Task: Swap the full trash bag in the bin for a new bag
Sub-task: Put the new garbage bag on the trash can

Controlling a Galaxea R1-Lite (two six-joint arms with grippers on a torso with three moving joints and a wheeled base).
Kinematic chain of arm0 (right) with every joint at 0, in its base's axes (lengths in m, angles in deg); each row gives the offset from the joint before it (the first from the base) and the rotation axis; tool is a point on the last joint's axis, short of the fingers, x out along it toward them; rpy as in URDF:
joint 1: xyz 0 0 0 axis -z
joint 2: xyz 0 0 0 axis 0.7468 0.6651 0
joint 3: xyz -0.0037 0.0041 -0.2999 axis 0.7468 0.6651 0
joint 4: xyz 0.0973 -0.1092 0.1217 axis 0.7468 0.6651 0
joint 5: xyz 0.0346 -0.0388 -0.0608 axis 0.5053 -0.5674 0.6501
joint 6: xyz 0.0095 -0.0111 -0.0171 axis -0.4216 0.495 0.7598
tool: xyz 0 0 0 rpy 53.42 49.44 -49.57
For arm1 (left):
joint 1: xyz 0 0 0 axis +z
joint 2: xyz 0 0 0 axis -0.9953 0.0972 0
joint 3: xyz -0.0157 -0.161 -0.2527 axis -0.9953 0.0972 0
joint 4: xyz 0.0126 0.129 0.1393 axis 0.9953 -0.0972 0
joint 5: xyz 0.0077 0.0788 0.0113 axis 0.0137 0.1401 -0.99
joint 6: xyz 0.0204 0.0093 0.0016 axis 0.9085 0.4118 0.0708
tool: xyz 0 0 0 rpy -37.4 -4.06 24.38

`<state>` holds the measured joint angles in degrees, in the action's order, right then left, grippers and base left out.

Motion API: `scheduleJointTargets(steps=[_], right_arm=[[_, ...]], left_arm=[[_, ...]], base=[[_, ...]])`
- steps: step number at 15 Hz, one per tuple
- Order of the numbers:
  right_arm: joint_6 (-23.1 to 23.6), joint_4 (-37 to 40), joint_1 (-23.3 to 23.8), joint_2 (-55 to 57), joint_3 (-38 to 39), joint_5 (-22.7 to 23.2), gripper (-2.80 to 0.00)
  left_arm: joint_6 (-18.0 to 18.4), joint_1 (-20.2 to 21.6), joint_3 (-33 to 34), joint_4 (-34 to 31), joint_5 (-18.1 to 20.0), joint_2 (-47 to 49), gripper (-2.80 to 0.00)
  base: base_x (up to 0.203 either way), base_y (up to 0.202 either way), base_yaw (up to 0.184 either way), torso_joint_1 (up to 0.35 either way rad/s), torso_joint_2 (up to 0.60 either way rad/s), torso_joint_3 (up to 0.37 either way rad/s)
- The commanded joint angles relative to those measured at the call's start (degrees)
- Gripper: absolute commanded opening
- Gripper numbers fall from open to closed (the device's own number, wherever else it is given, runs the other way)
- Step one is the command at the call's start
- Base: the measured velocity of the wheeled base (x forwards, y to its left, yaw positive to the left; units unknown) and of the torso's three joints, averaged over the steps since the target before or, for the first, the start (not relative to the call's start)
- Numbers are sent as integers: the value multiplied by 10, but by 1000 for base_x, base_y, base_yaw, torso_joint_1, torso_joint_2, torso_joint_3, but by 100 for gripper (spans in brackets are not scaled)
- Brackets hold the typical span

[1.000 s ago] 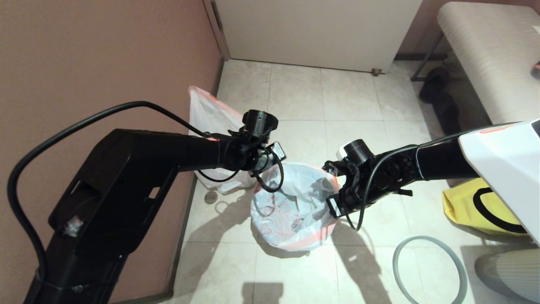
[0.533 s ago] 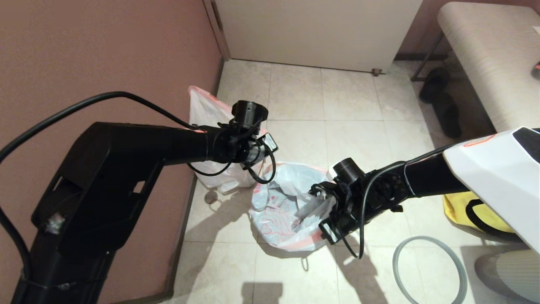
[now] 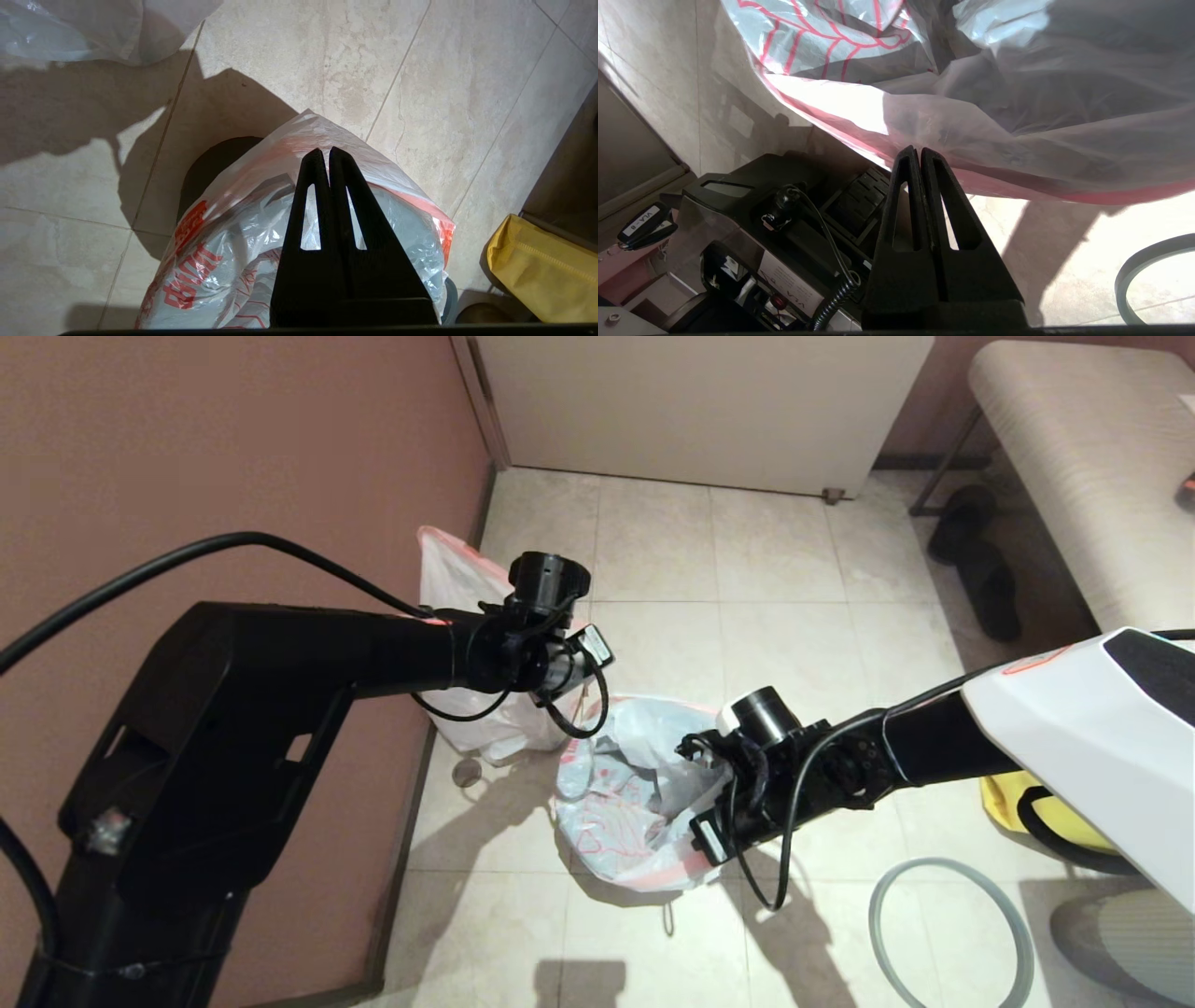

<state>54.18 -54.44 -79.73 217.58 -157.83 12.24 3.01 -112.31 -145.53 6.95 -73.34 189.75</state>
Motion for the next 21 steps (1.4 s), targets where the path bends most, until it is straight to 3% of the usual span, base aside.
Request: scheduleJointTargets(steps=[1, 5, 10, 21], right_arm=[[7, 7, 0, 5, 5, -2, -280], [36, 9, 0, 24, 10, -3, -280], [-8, -26, 4, 11, 4, 1, -280], [-5, -44, 4, 28, 4, -1, -280]], left_arm=[[-3, 0, 1, -1, -1, 1, -280], [-3, -1, 0, -1, 0, -1, -280], [-2, 0, 0, -1, 1, -3, -280], [-2, -1, 0, -1, 1, -4, -280]], base=[[0, 0, 0, 0, 0, 0], [0, 0, 0, 0, 0, 0], [0, 0, 0, 0, 0, 0], [0, 0, 0, 0, 0, 0]])
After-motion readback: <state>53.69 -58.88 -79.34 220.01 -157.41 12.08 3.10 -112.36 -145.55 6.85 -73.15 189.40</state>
